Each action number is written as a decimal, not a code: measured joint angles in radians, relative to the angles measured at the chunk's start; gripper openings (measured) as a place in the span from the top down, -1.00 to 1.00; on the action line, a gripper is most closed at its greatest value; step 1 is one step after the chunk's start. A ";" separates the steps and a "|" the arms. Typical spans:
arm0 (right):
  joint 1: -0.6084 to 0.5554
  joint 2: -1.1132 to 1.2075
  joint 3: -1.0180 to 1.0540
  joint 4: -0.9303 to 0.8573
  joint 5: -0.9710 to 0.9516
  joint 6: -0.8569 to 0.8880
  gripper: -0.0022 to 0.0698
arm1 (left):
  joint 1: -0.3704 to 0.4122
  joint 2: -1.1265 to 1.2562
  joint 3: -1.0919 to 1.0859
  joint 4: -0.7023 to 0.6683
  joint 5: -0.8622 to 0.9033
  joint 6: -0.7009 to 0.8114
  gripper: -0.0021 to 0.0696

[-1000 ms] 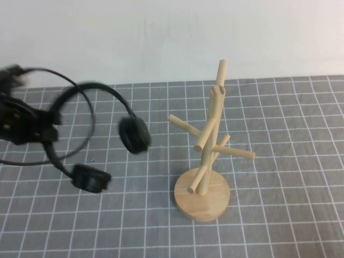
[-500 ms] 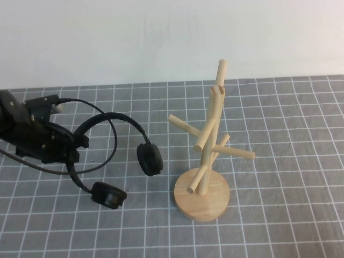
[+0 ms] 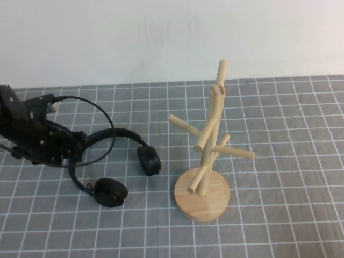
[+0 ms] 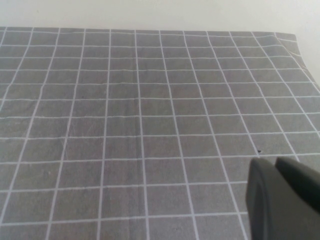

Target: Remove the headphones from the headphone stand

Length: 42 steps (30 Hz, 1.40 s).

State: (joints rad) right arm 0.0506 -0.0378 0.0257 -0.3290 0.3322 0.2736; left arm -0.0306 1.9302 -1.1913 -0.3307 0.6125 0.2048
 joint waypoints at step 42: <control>0.000 0.000 0.000 0.000 0.000 0.000 0.96 | 0.000 -1.576 0.458 0.350 -0.287 -0.194 0.95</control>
State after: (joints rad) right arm 0.0506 -0.0378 0.0257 -0.3290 0.3322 0.2736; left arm -0.0306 0.3542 -0.7329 0.0192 0.3256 0.0113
